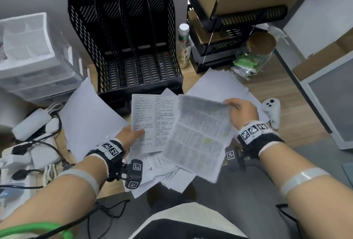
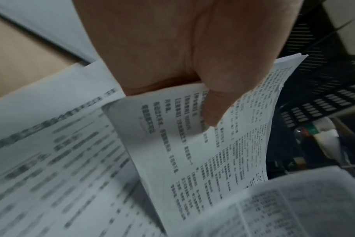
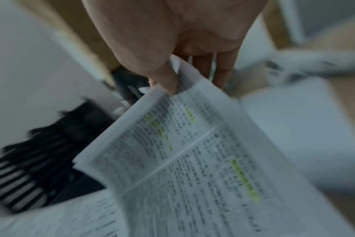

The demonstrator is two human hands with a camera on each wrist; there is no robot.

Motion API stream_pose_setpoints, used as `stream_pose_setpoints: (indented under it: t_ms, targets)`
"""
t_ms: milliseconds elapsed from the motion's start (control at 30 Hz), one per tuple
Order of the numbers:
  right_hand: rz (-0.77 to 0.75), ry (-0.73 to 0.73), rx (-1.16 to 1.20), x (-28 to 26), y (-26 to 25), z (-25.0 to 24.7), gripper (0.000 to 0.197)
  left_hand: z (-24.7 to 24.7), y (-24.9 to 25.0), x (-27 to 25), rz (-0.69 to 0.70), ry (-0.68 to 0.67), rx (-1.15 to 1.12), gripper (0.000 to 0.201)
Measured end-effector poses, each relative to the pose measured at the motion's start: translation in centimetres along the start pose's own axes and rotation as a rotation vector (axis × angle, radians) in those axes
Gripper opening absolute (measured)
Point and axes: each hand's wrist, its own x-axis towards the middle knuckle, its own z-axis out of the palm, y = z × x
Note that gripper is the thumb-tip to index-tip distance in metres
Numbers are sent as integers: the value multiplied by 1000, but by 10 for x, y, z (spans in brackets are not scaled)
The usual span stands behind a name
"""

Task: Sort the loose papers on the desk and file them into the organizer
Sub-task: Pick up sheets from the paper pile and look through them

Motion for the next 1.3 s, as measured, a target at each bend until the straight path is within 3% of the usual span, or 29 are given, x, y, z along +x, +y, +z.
stream_pose_setpoints:
  t_ms: [100,200,333,433,533,600,700,767,900,1033,1100,1200,1300]
  targets:
    - [-346,3,-240,12,-61,-11,35,-1,30,-9,108,-27,44,26]
    - [-669,-89,-473,4,-123,-3,26,5,59,-23,201,-59,74,24]
    - [-848,-186,-632,-21,-173,30,28,15,76,-37,327,-123,197,57]
    - [-817,-220,-615,-29,-183,54,34,13,69,-44,409,-131,407,58]
    - [-746,-322,-512,-33,-181,73,30,13,52,-41,450,-118,516,28]
    - [-757,-379,-400,-35,-179,85,22,12,40,-37,457,-19,501,19]
    - [-784,-345,-259,-35,-176,101,25,1,22,-35,335,48,414,12]
    - [-753,-342,-283,-30,-177,116,31,-17,3,-33,203,41,337,22]
    - [-583,-597,-237,-33,-186,160,33,-58,-42,-37,-7,9,228,39]
    - [-446,-793,-136,-42,-201,210,42,-87,-85,-33,-120,45,212,36]
    - [-388,-774,-59,-45,-214,230,53,-93,-87,-43,-122,80,223,27]
    - [-311,-671,33,-45,-236,253,63,-99,-88,-47,-76,117,285,28]
    - [-242,-619,39,-38,-255,270,56,-110,-89,-46,-48,121,358,33]
